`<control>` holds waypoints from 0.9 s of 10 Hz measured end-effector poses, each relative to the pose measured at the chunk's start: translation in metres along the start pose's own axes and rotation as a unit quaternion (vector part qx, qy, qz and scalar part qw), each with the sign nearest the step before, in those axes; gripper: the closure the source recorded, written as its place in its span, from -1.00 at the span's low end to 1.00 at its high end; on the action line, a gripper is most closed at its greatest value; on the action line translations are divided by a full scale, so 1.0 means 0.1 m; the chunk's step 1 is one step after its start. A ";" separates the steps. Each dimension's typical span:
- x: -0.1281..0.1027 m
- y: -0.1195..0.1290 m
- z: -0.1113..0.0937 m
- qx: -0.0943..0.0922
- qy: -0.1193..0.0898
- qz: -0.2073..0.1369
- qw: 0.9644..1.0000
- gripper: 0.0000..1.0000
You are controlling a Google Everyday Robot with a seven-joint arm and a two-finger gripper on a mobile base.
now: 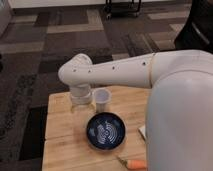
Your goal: Push the eraser across the table
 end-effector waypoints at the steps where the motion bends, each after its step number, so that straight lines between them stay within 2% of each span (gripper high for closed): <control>1: 0.00 0.00 0.00 0.000 0.000 0.000 1.000 0.41; 3: 0.00 0.00 0.00 0.000 0.000 0.000 1.000 0.89; 4: 0.00 0.00 0.00 0.000 0.000 0.000 1.000 0.97; 5: 0.00 0.00 0.00 0.000 0.000 0.000 1.000 0.96; 7: 0.00 0.00 0.00 0.000 0.000 0.000 1.000 0.66; 9: 0.00 0.00 0.00 0.000 0.000 0.000 1.000 0.10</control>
